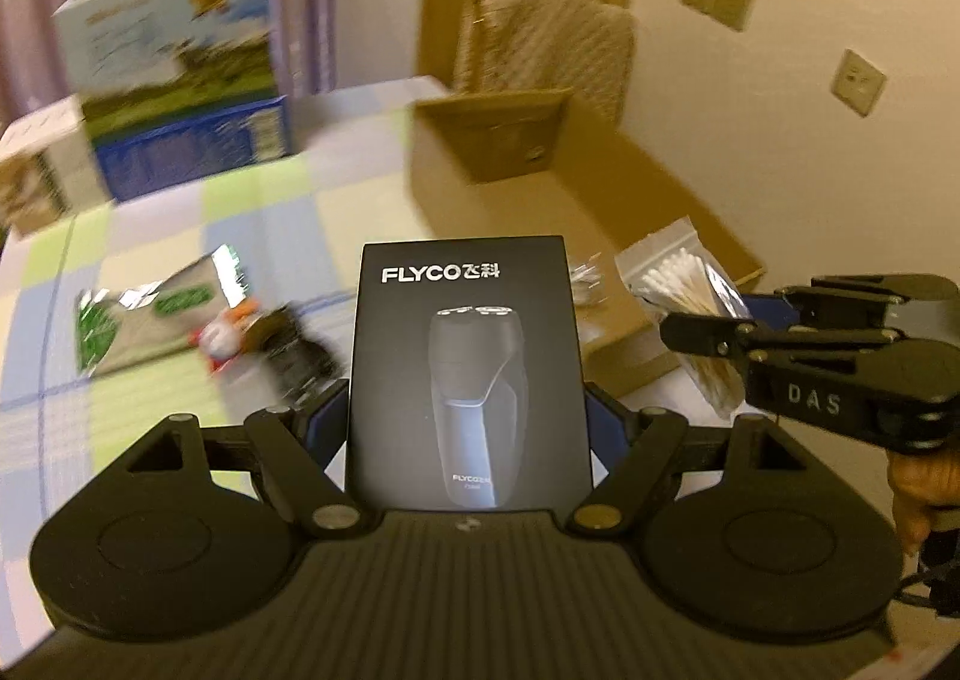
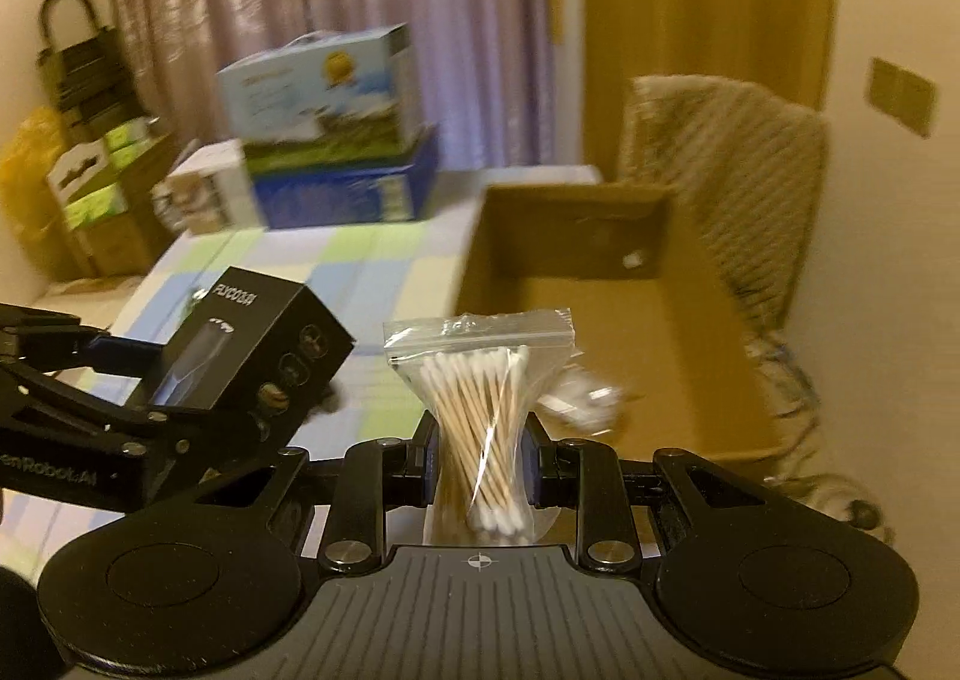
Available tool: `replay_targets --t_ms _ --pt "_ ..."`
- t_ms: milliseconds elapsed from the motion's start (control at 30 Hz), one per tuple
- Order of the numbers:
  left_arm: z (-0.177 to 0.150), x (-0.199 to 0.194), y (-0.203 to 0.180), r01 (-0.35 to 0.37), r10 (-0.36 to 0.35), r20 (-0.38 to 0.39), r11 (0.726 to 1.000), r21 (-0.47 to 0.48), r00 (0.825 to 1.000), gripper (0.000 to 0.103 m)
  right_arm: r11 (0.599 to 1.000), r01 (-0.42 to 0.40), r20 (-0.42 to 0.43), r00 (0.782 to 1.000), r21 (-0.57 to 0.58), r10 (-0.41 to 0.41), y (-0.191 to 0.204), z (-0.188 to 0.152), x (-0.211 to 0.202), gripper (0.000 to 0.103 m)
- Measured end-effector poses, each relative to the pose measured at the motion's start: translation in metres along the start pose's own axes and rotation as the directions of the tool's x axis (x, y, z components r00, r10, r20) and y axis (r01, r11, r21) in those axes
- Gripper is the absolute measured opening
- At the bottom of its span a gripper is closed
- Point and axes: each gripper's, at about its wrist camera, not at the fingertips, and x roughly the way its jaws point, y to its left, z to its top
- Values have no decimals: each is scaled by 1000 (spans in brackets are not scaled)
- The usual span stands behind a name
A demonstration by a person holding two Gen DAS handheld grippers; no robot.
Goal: Organize objects
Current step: 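Carry both items into the cardboard box and open both tools to release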
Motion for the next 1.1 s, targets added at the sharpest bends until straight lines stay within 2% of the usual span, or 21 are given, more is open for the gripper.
replay_targets --t_ms 167,400,867,1000,1100 --pt "26 15 -33 36 -36 18 999 26 999 76 998 54 9 998 25 -54 -40 10 -7 23" --pt "55 40 -65 61 -62 24 997 37 998 76 997 70 5 998 45 -70 -74 17 0 23" --pt "91 97 -75 70 -70 8 997 18 998 76 994 68 -26 997 81 -66 -112 25 36 23" --pt "94 111 -73 71 -71 12 997 10 997 82 993 70 -29 997 97 -67 -117 26 42 23" --pt "92 113 -68 62 -62 15 998 -2 998 82 992 71 -29 997 103 -68 -119 25 44 24"
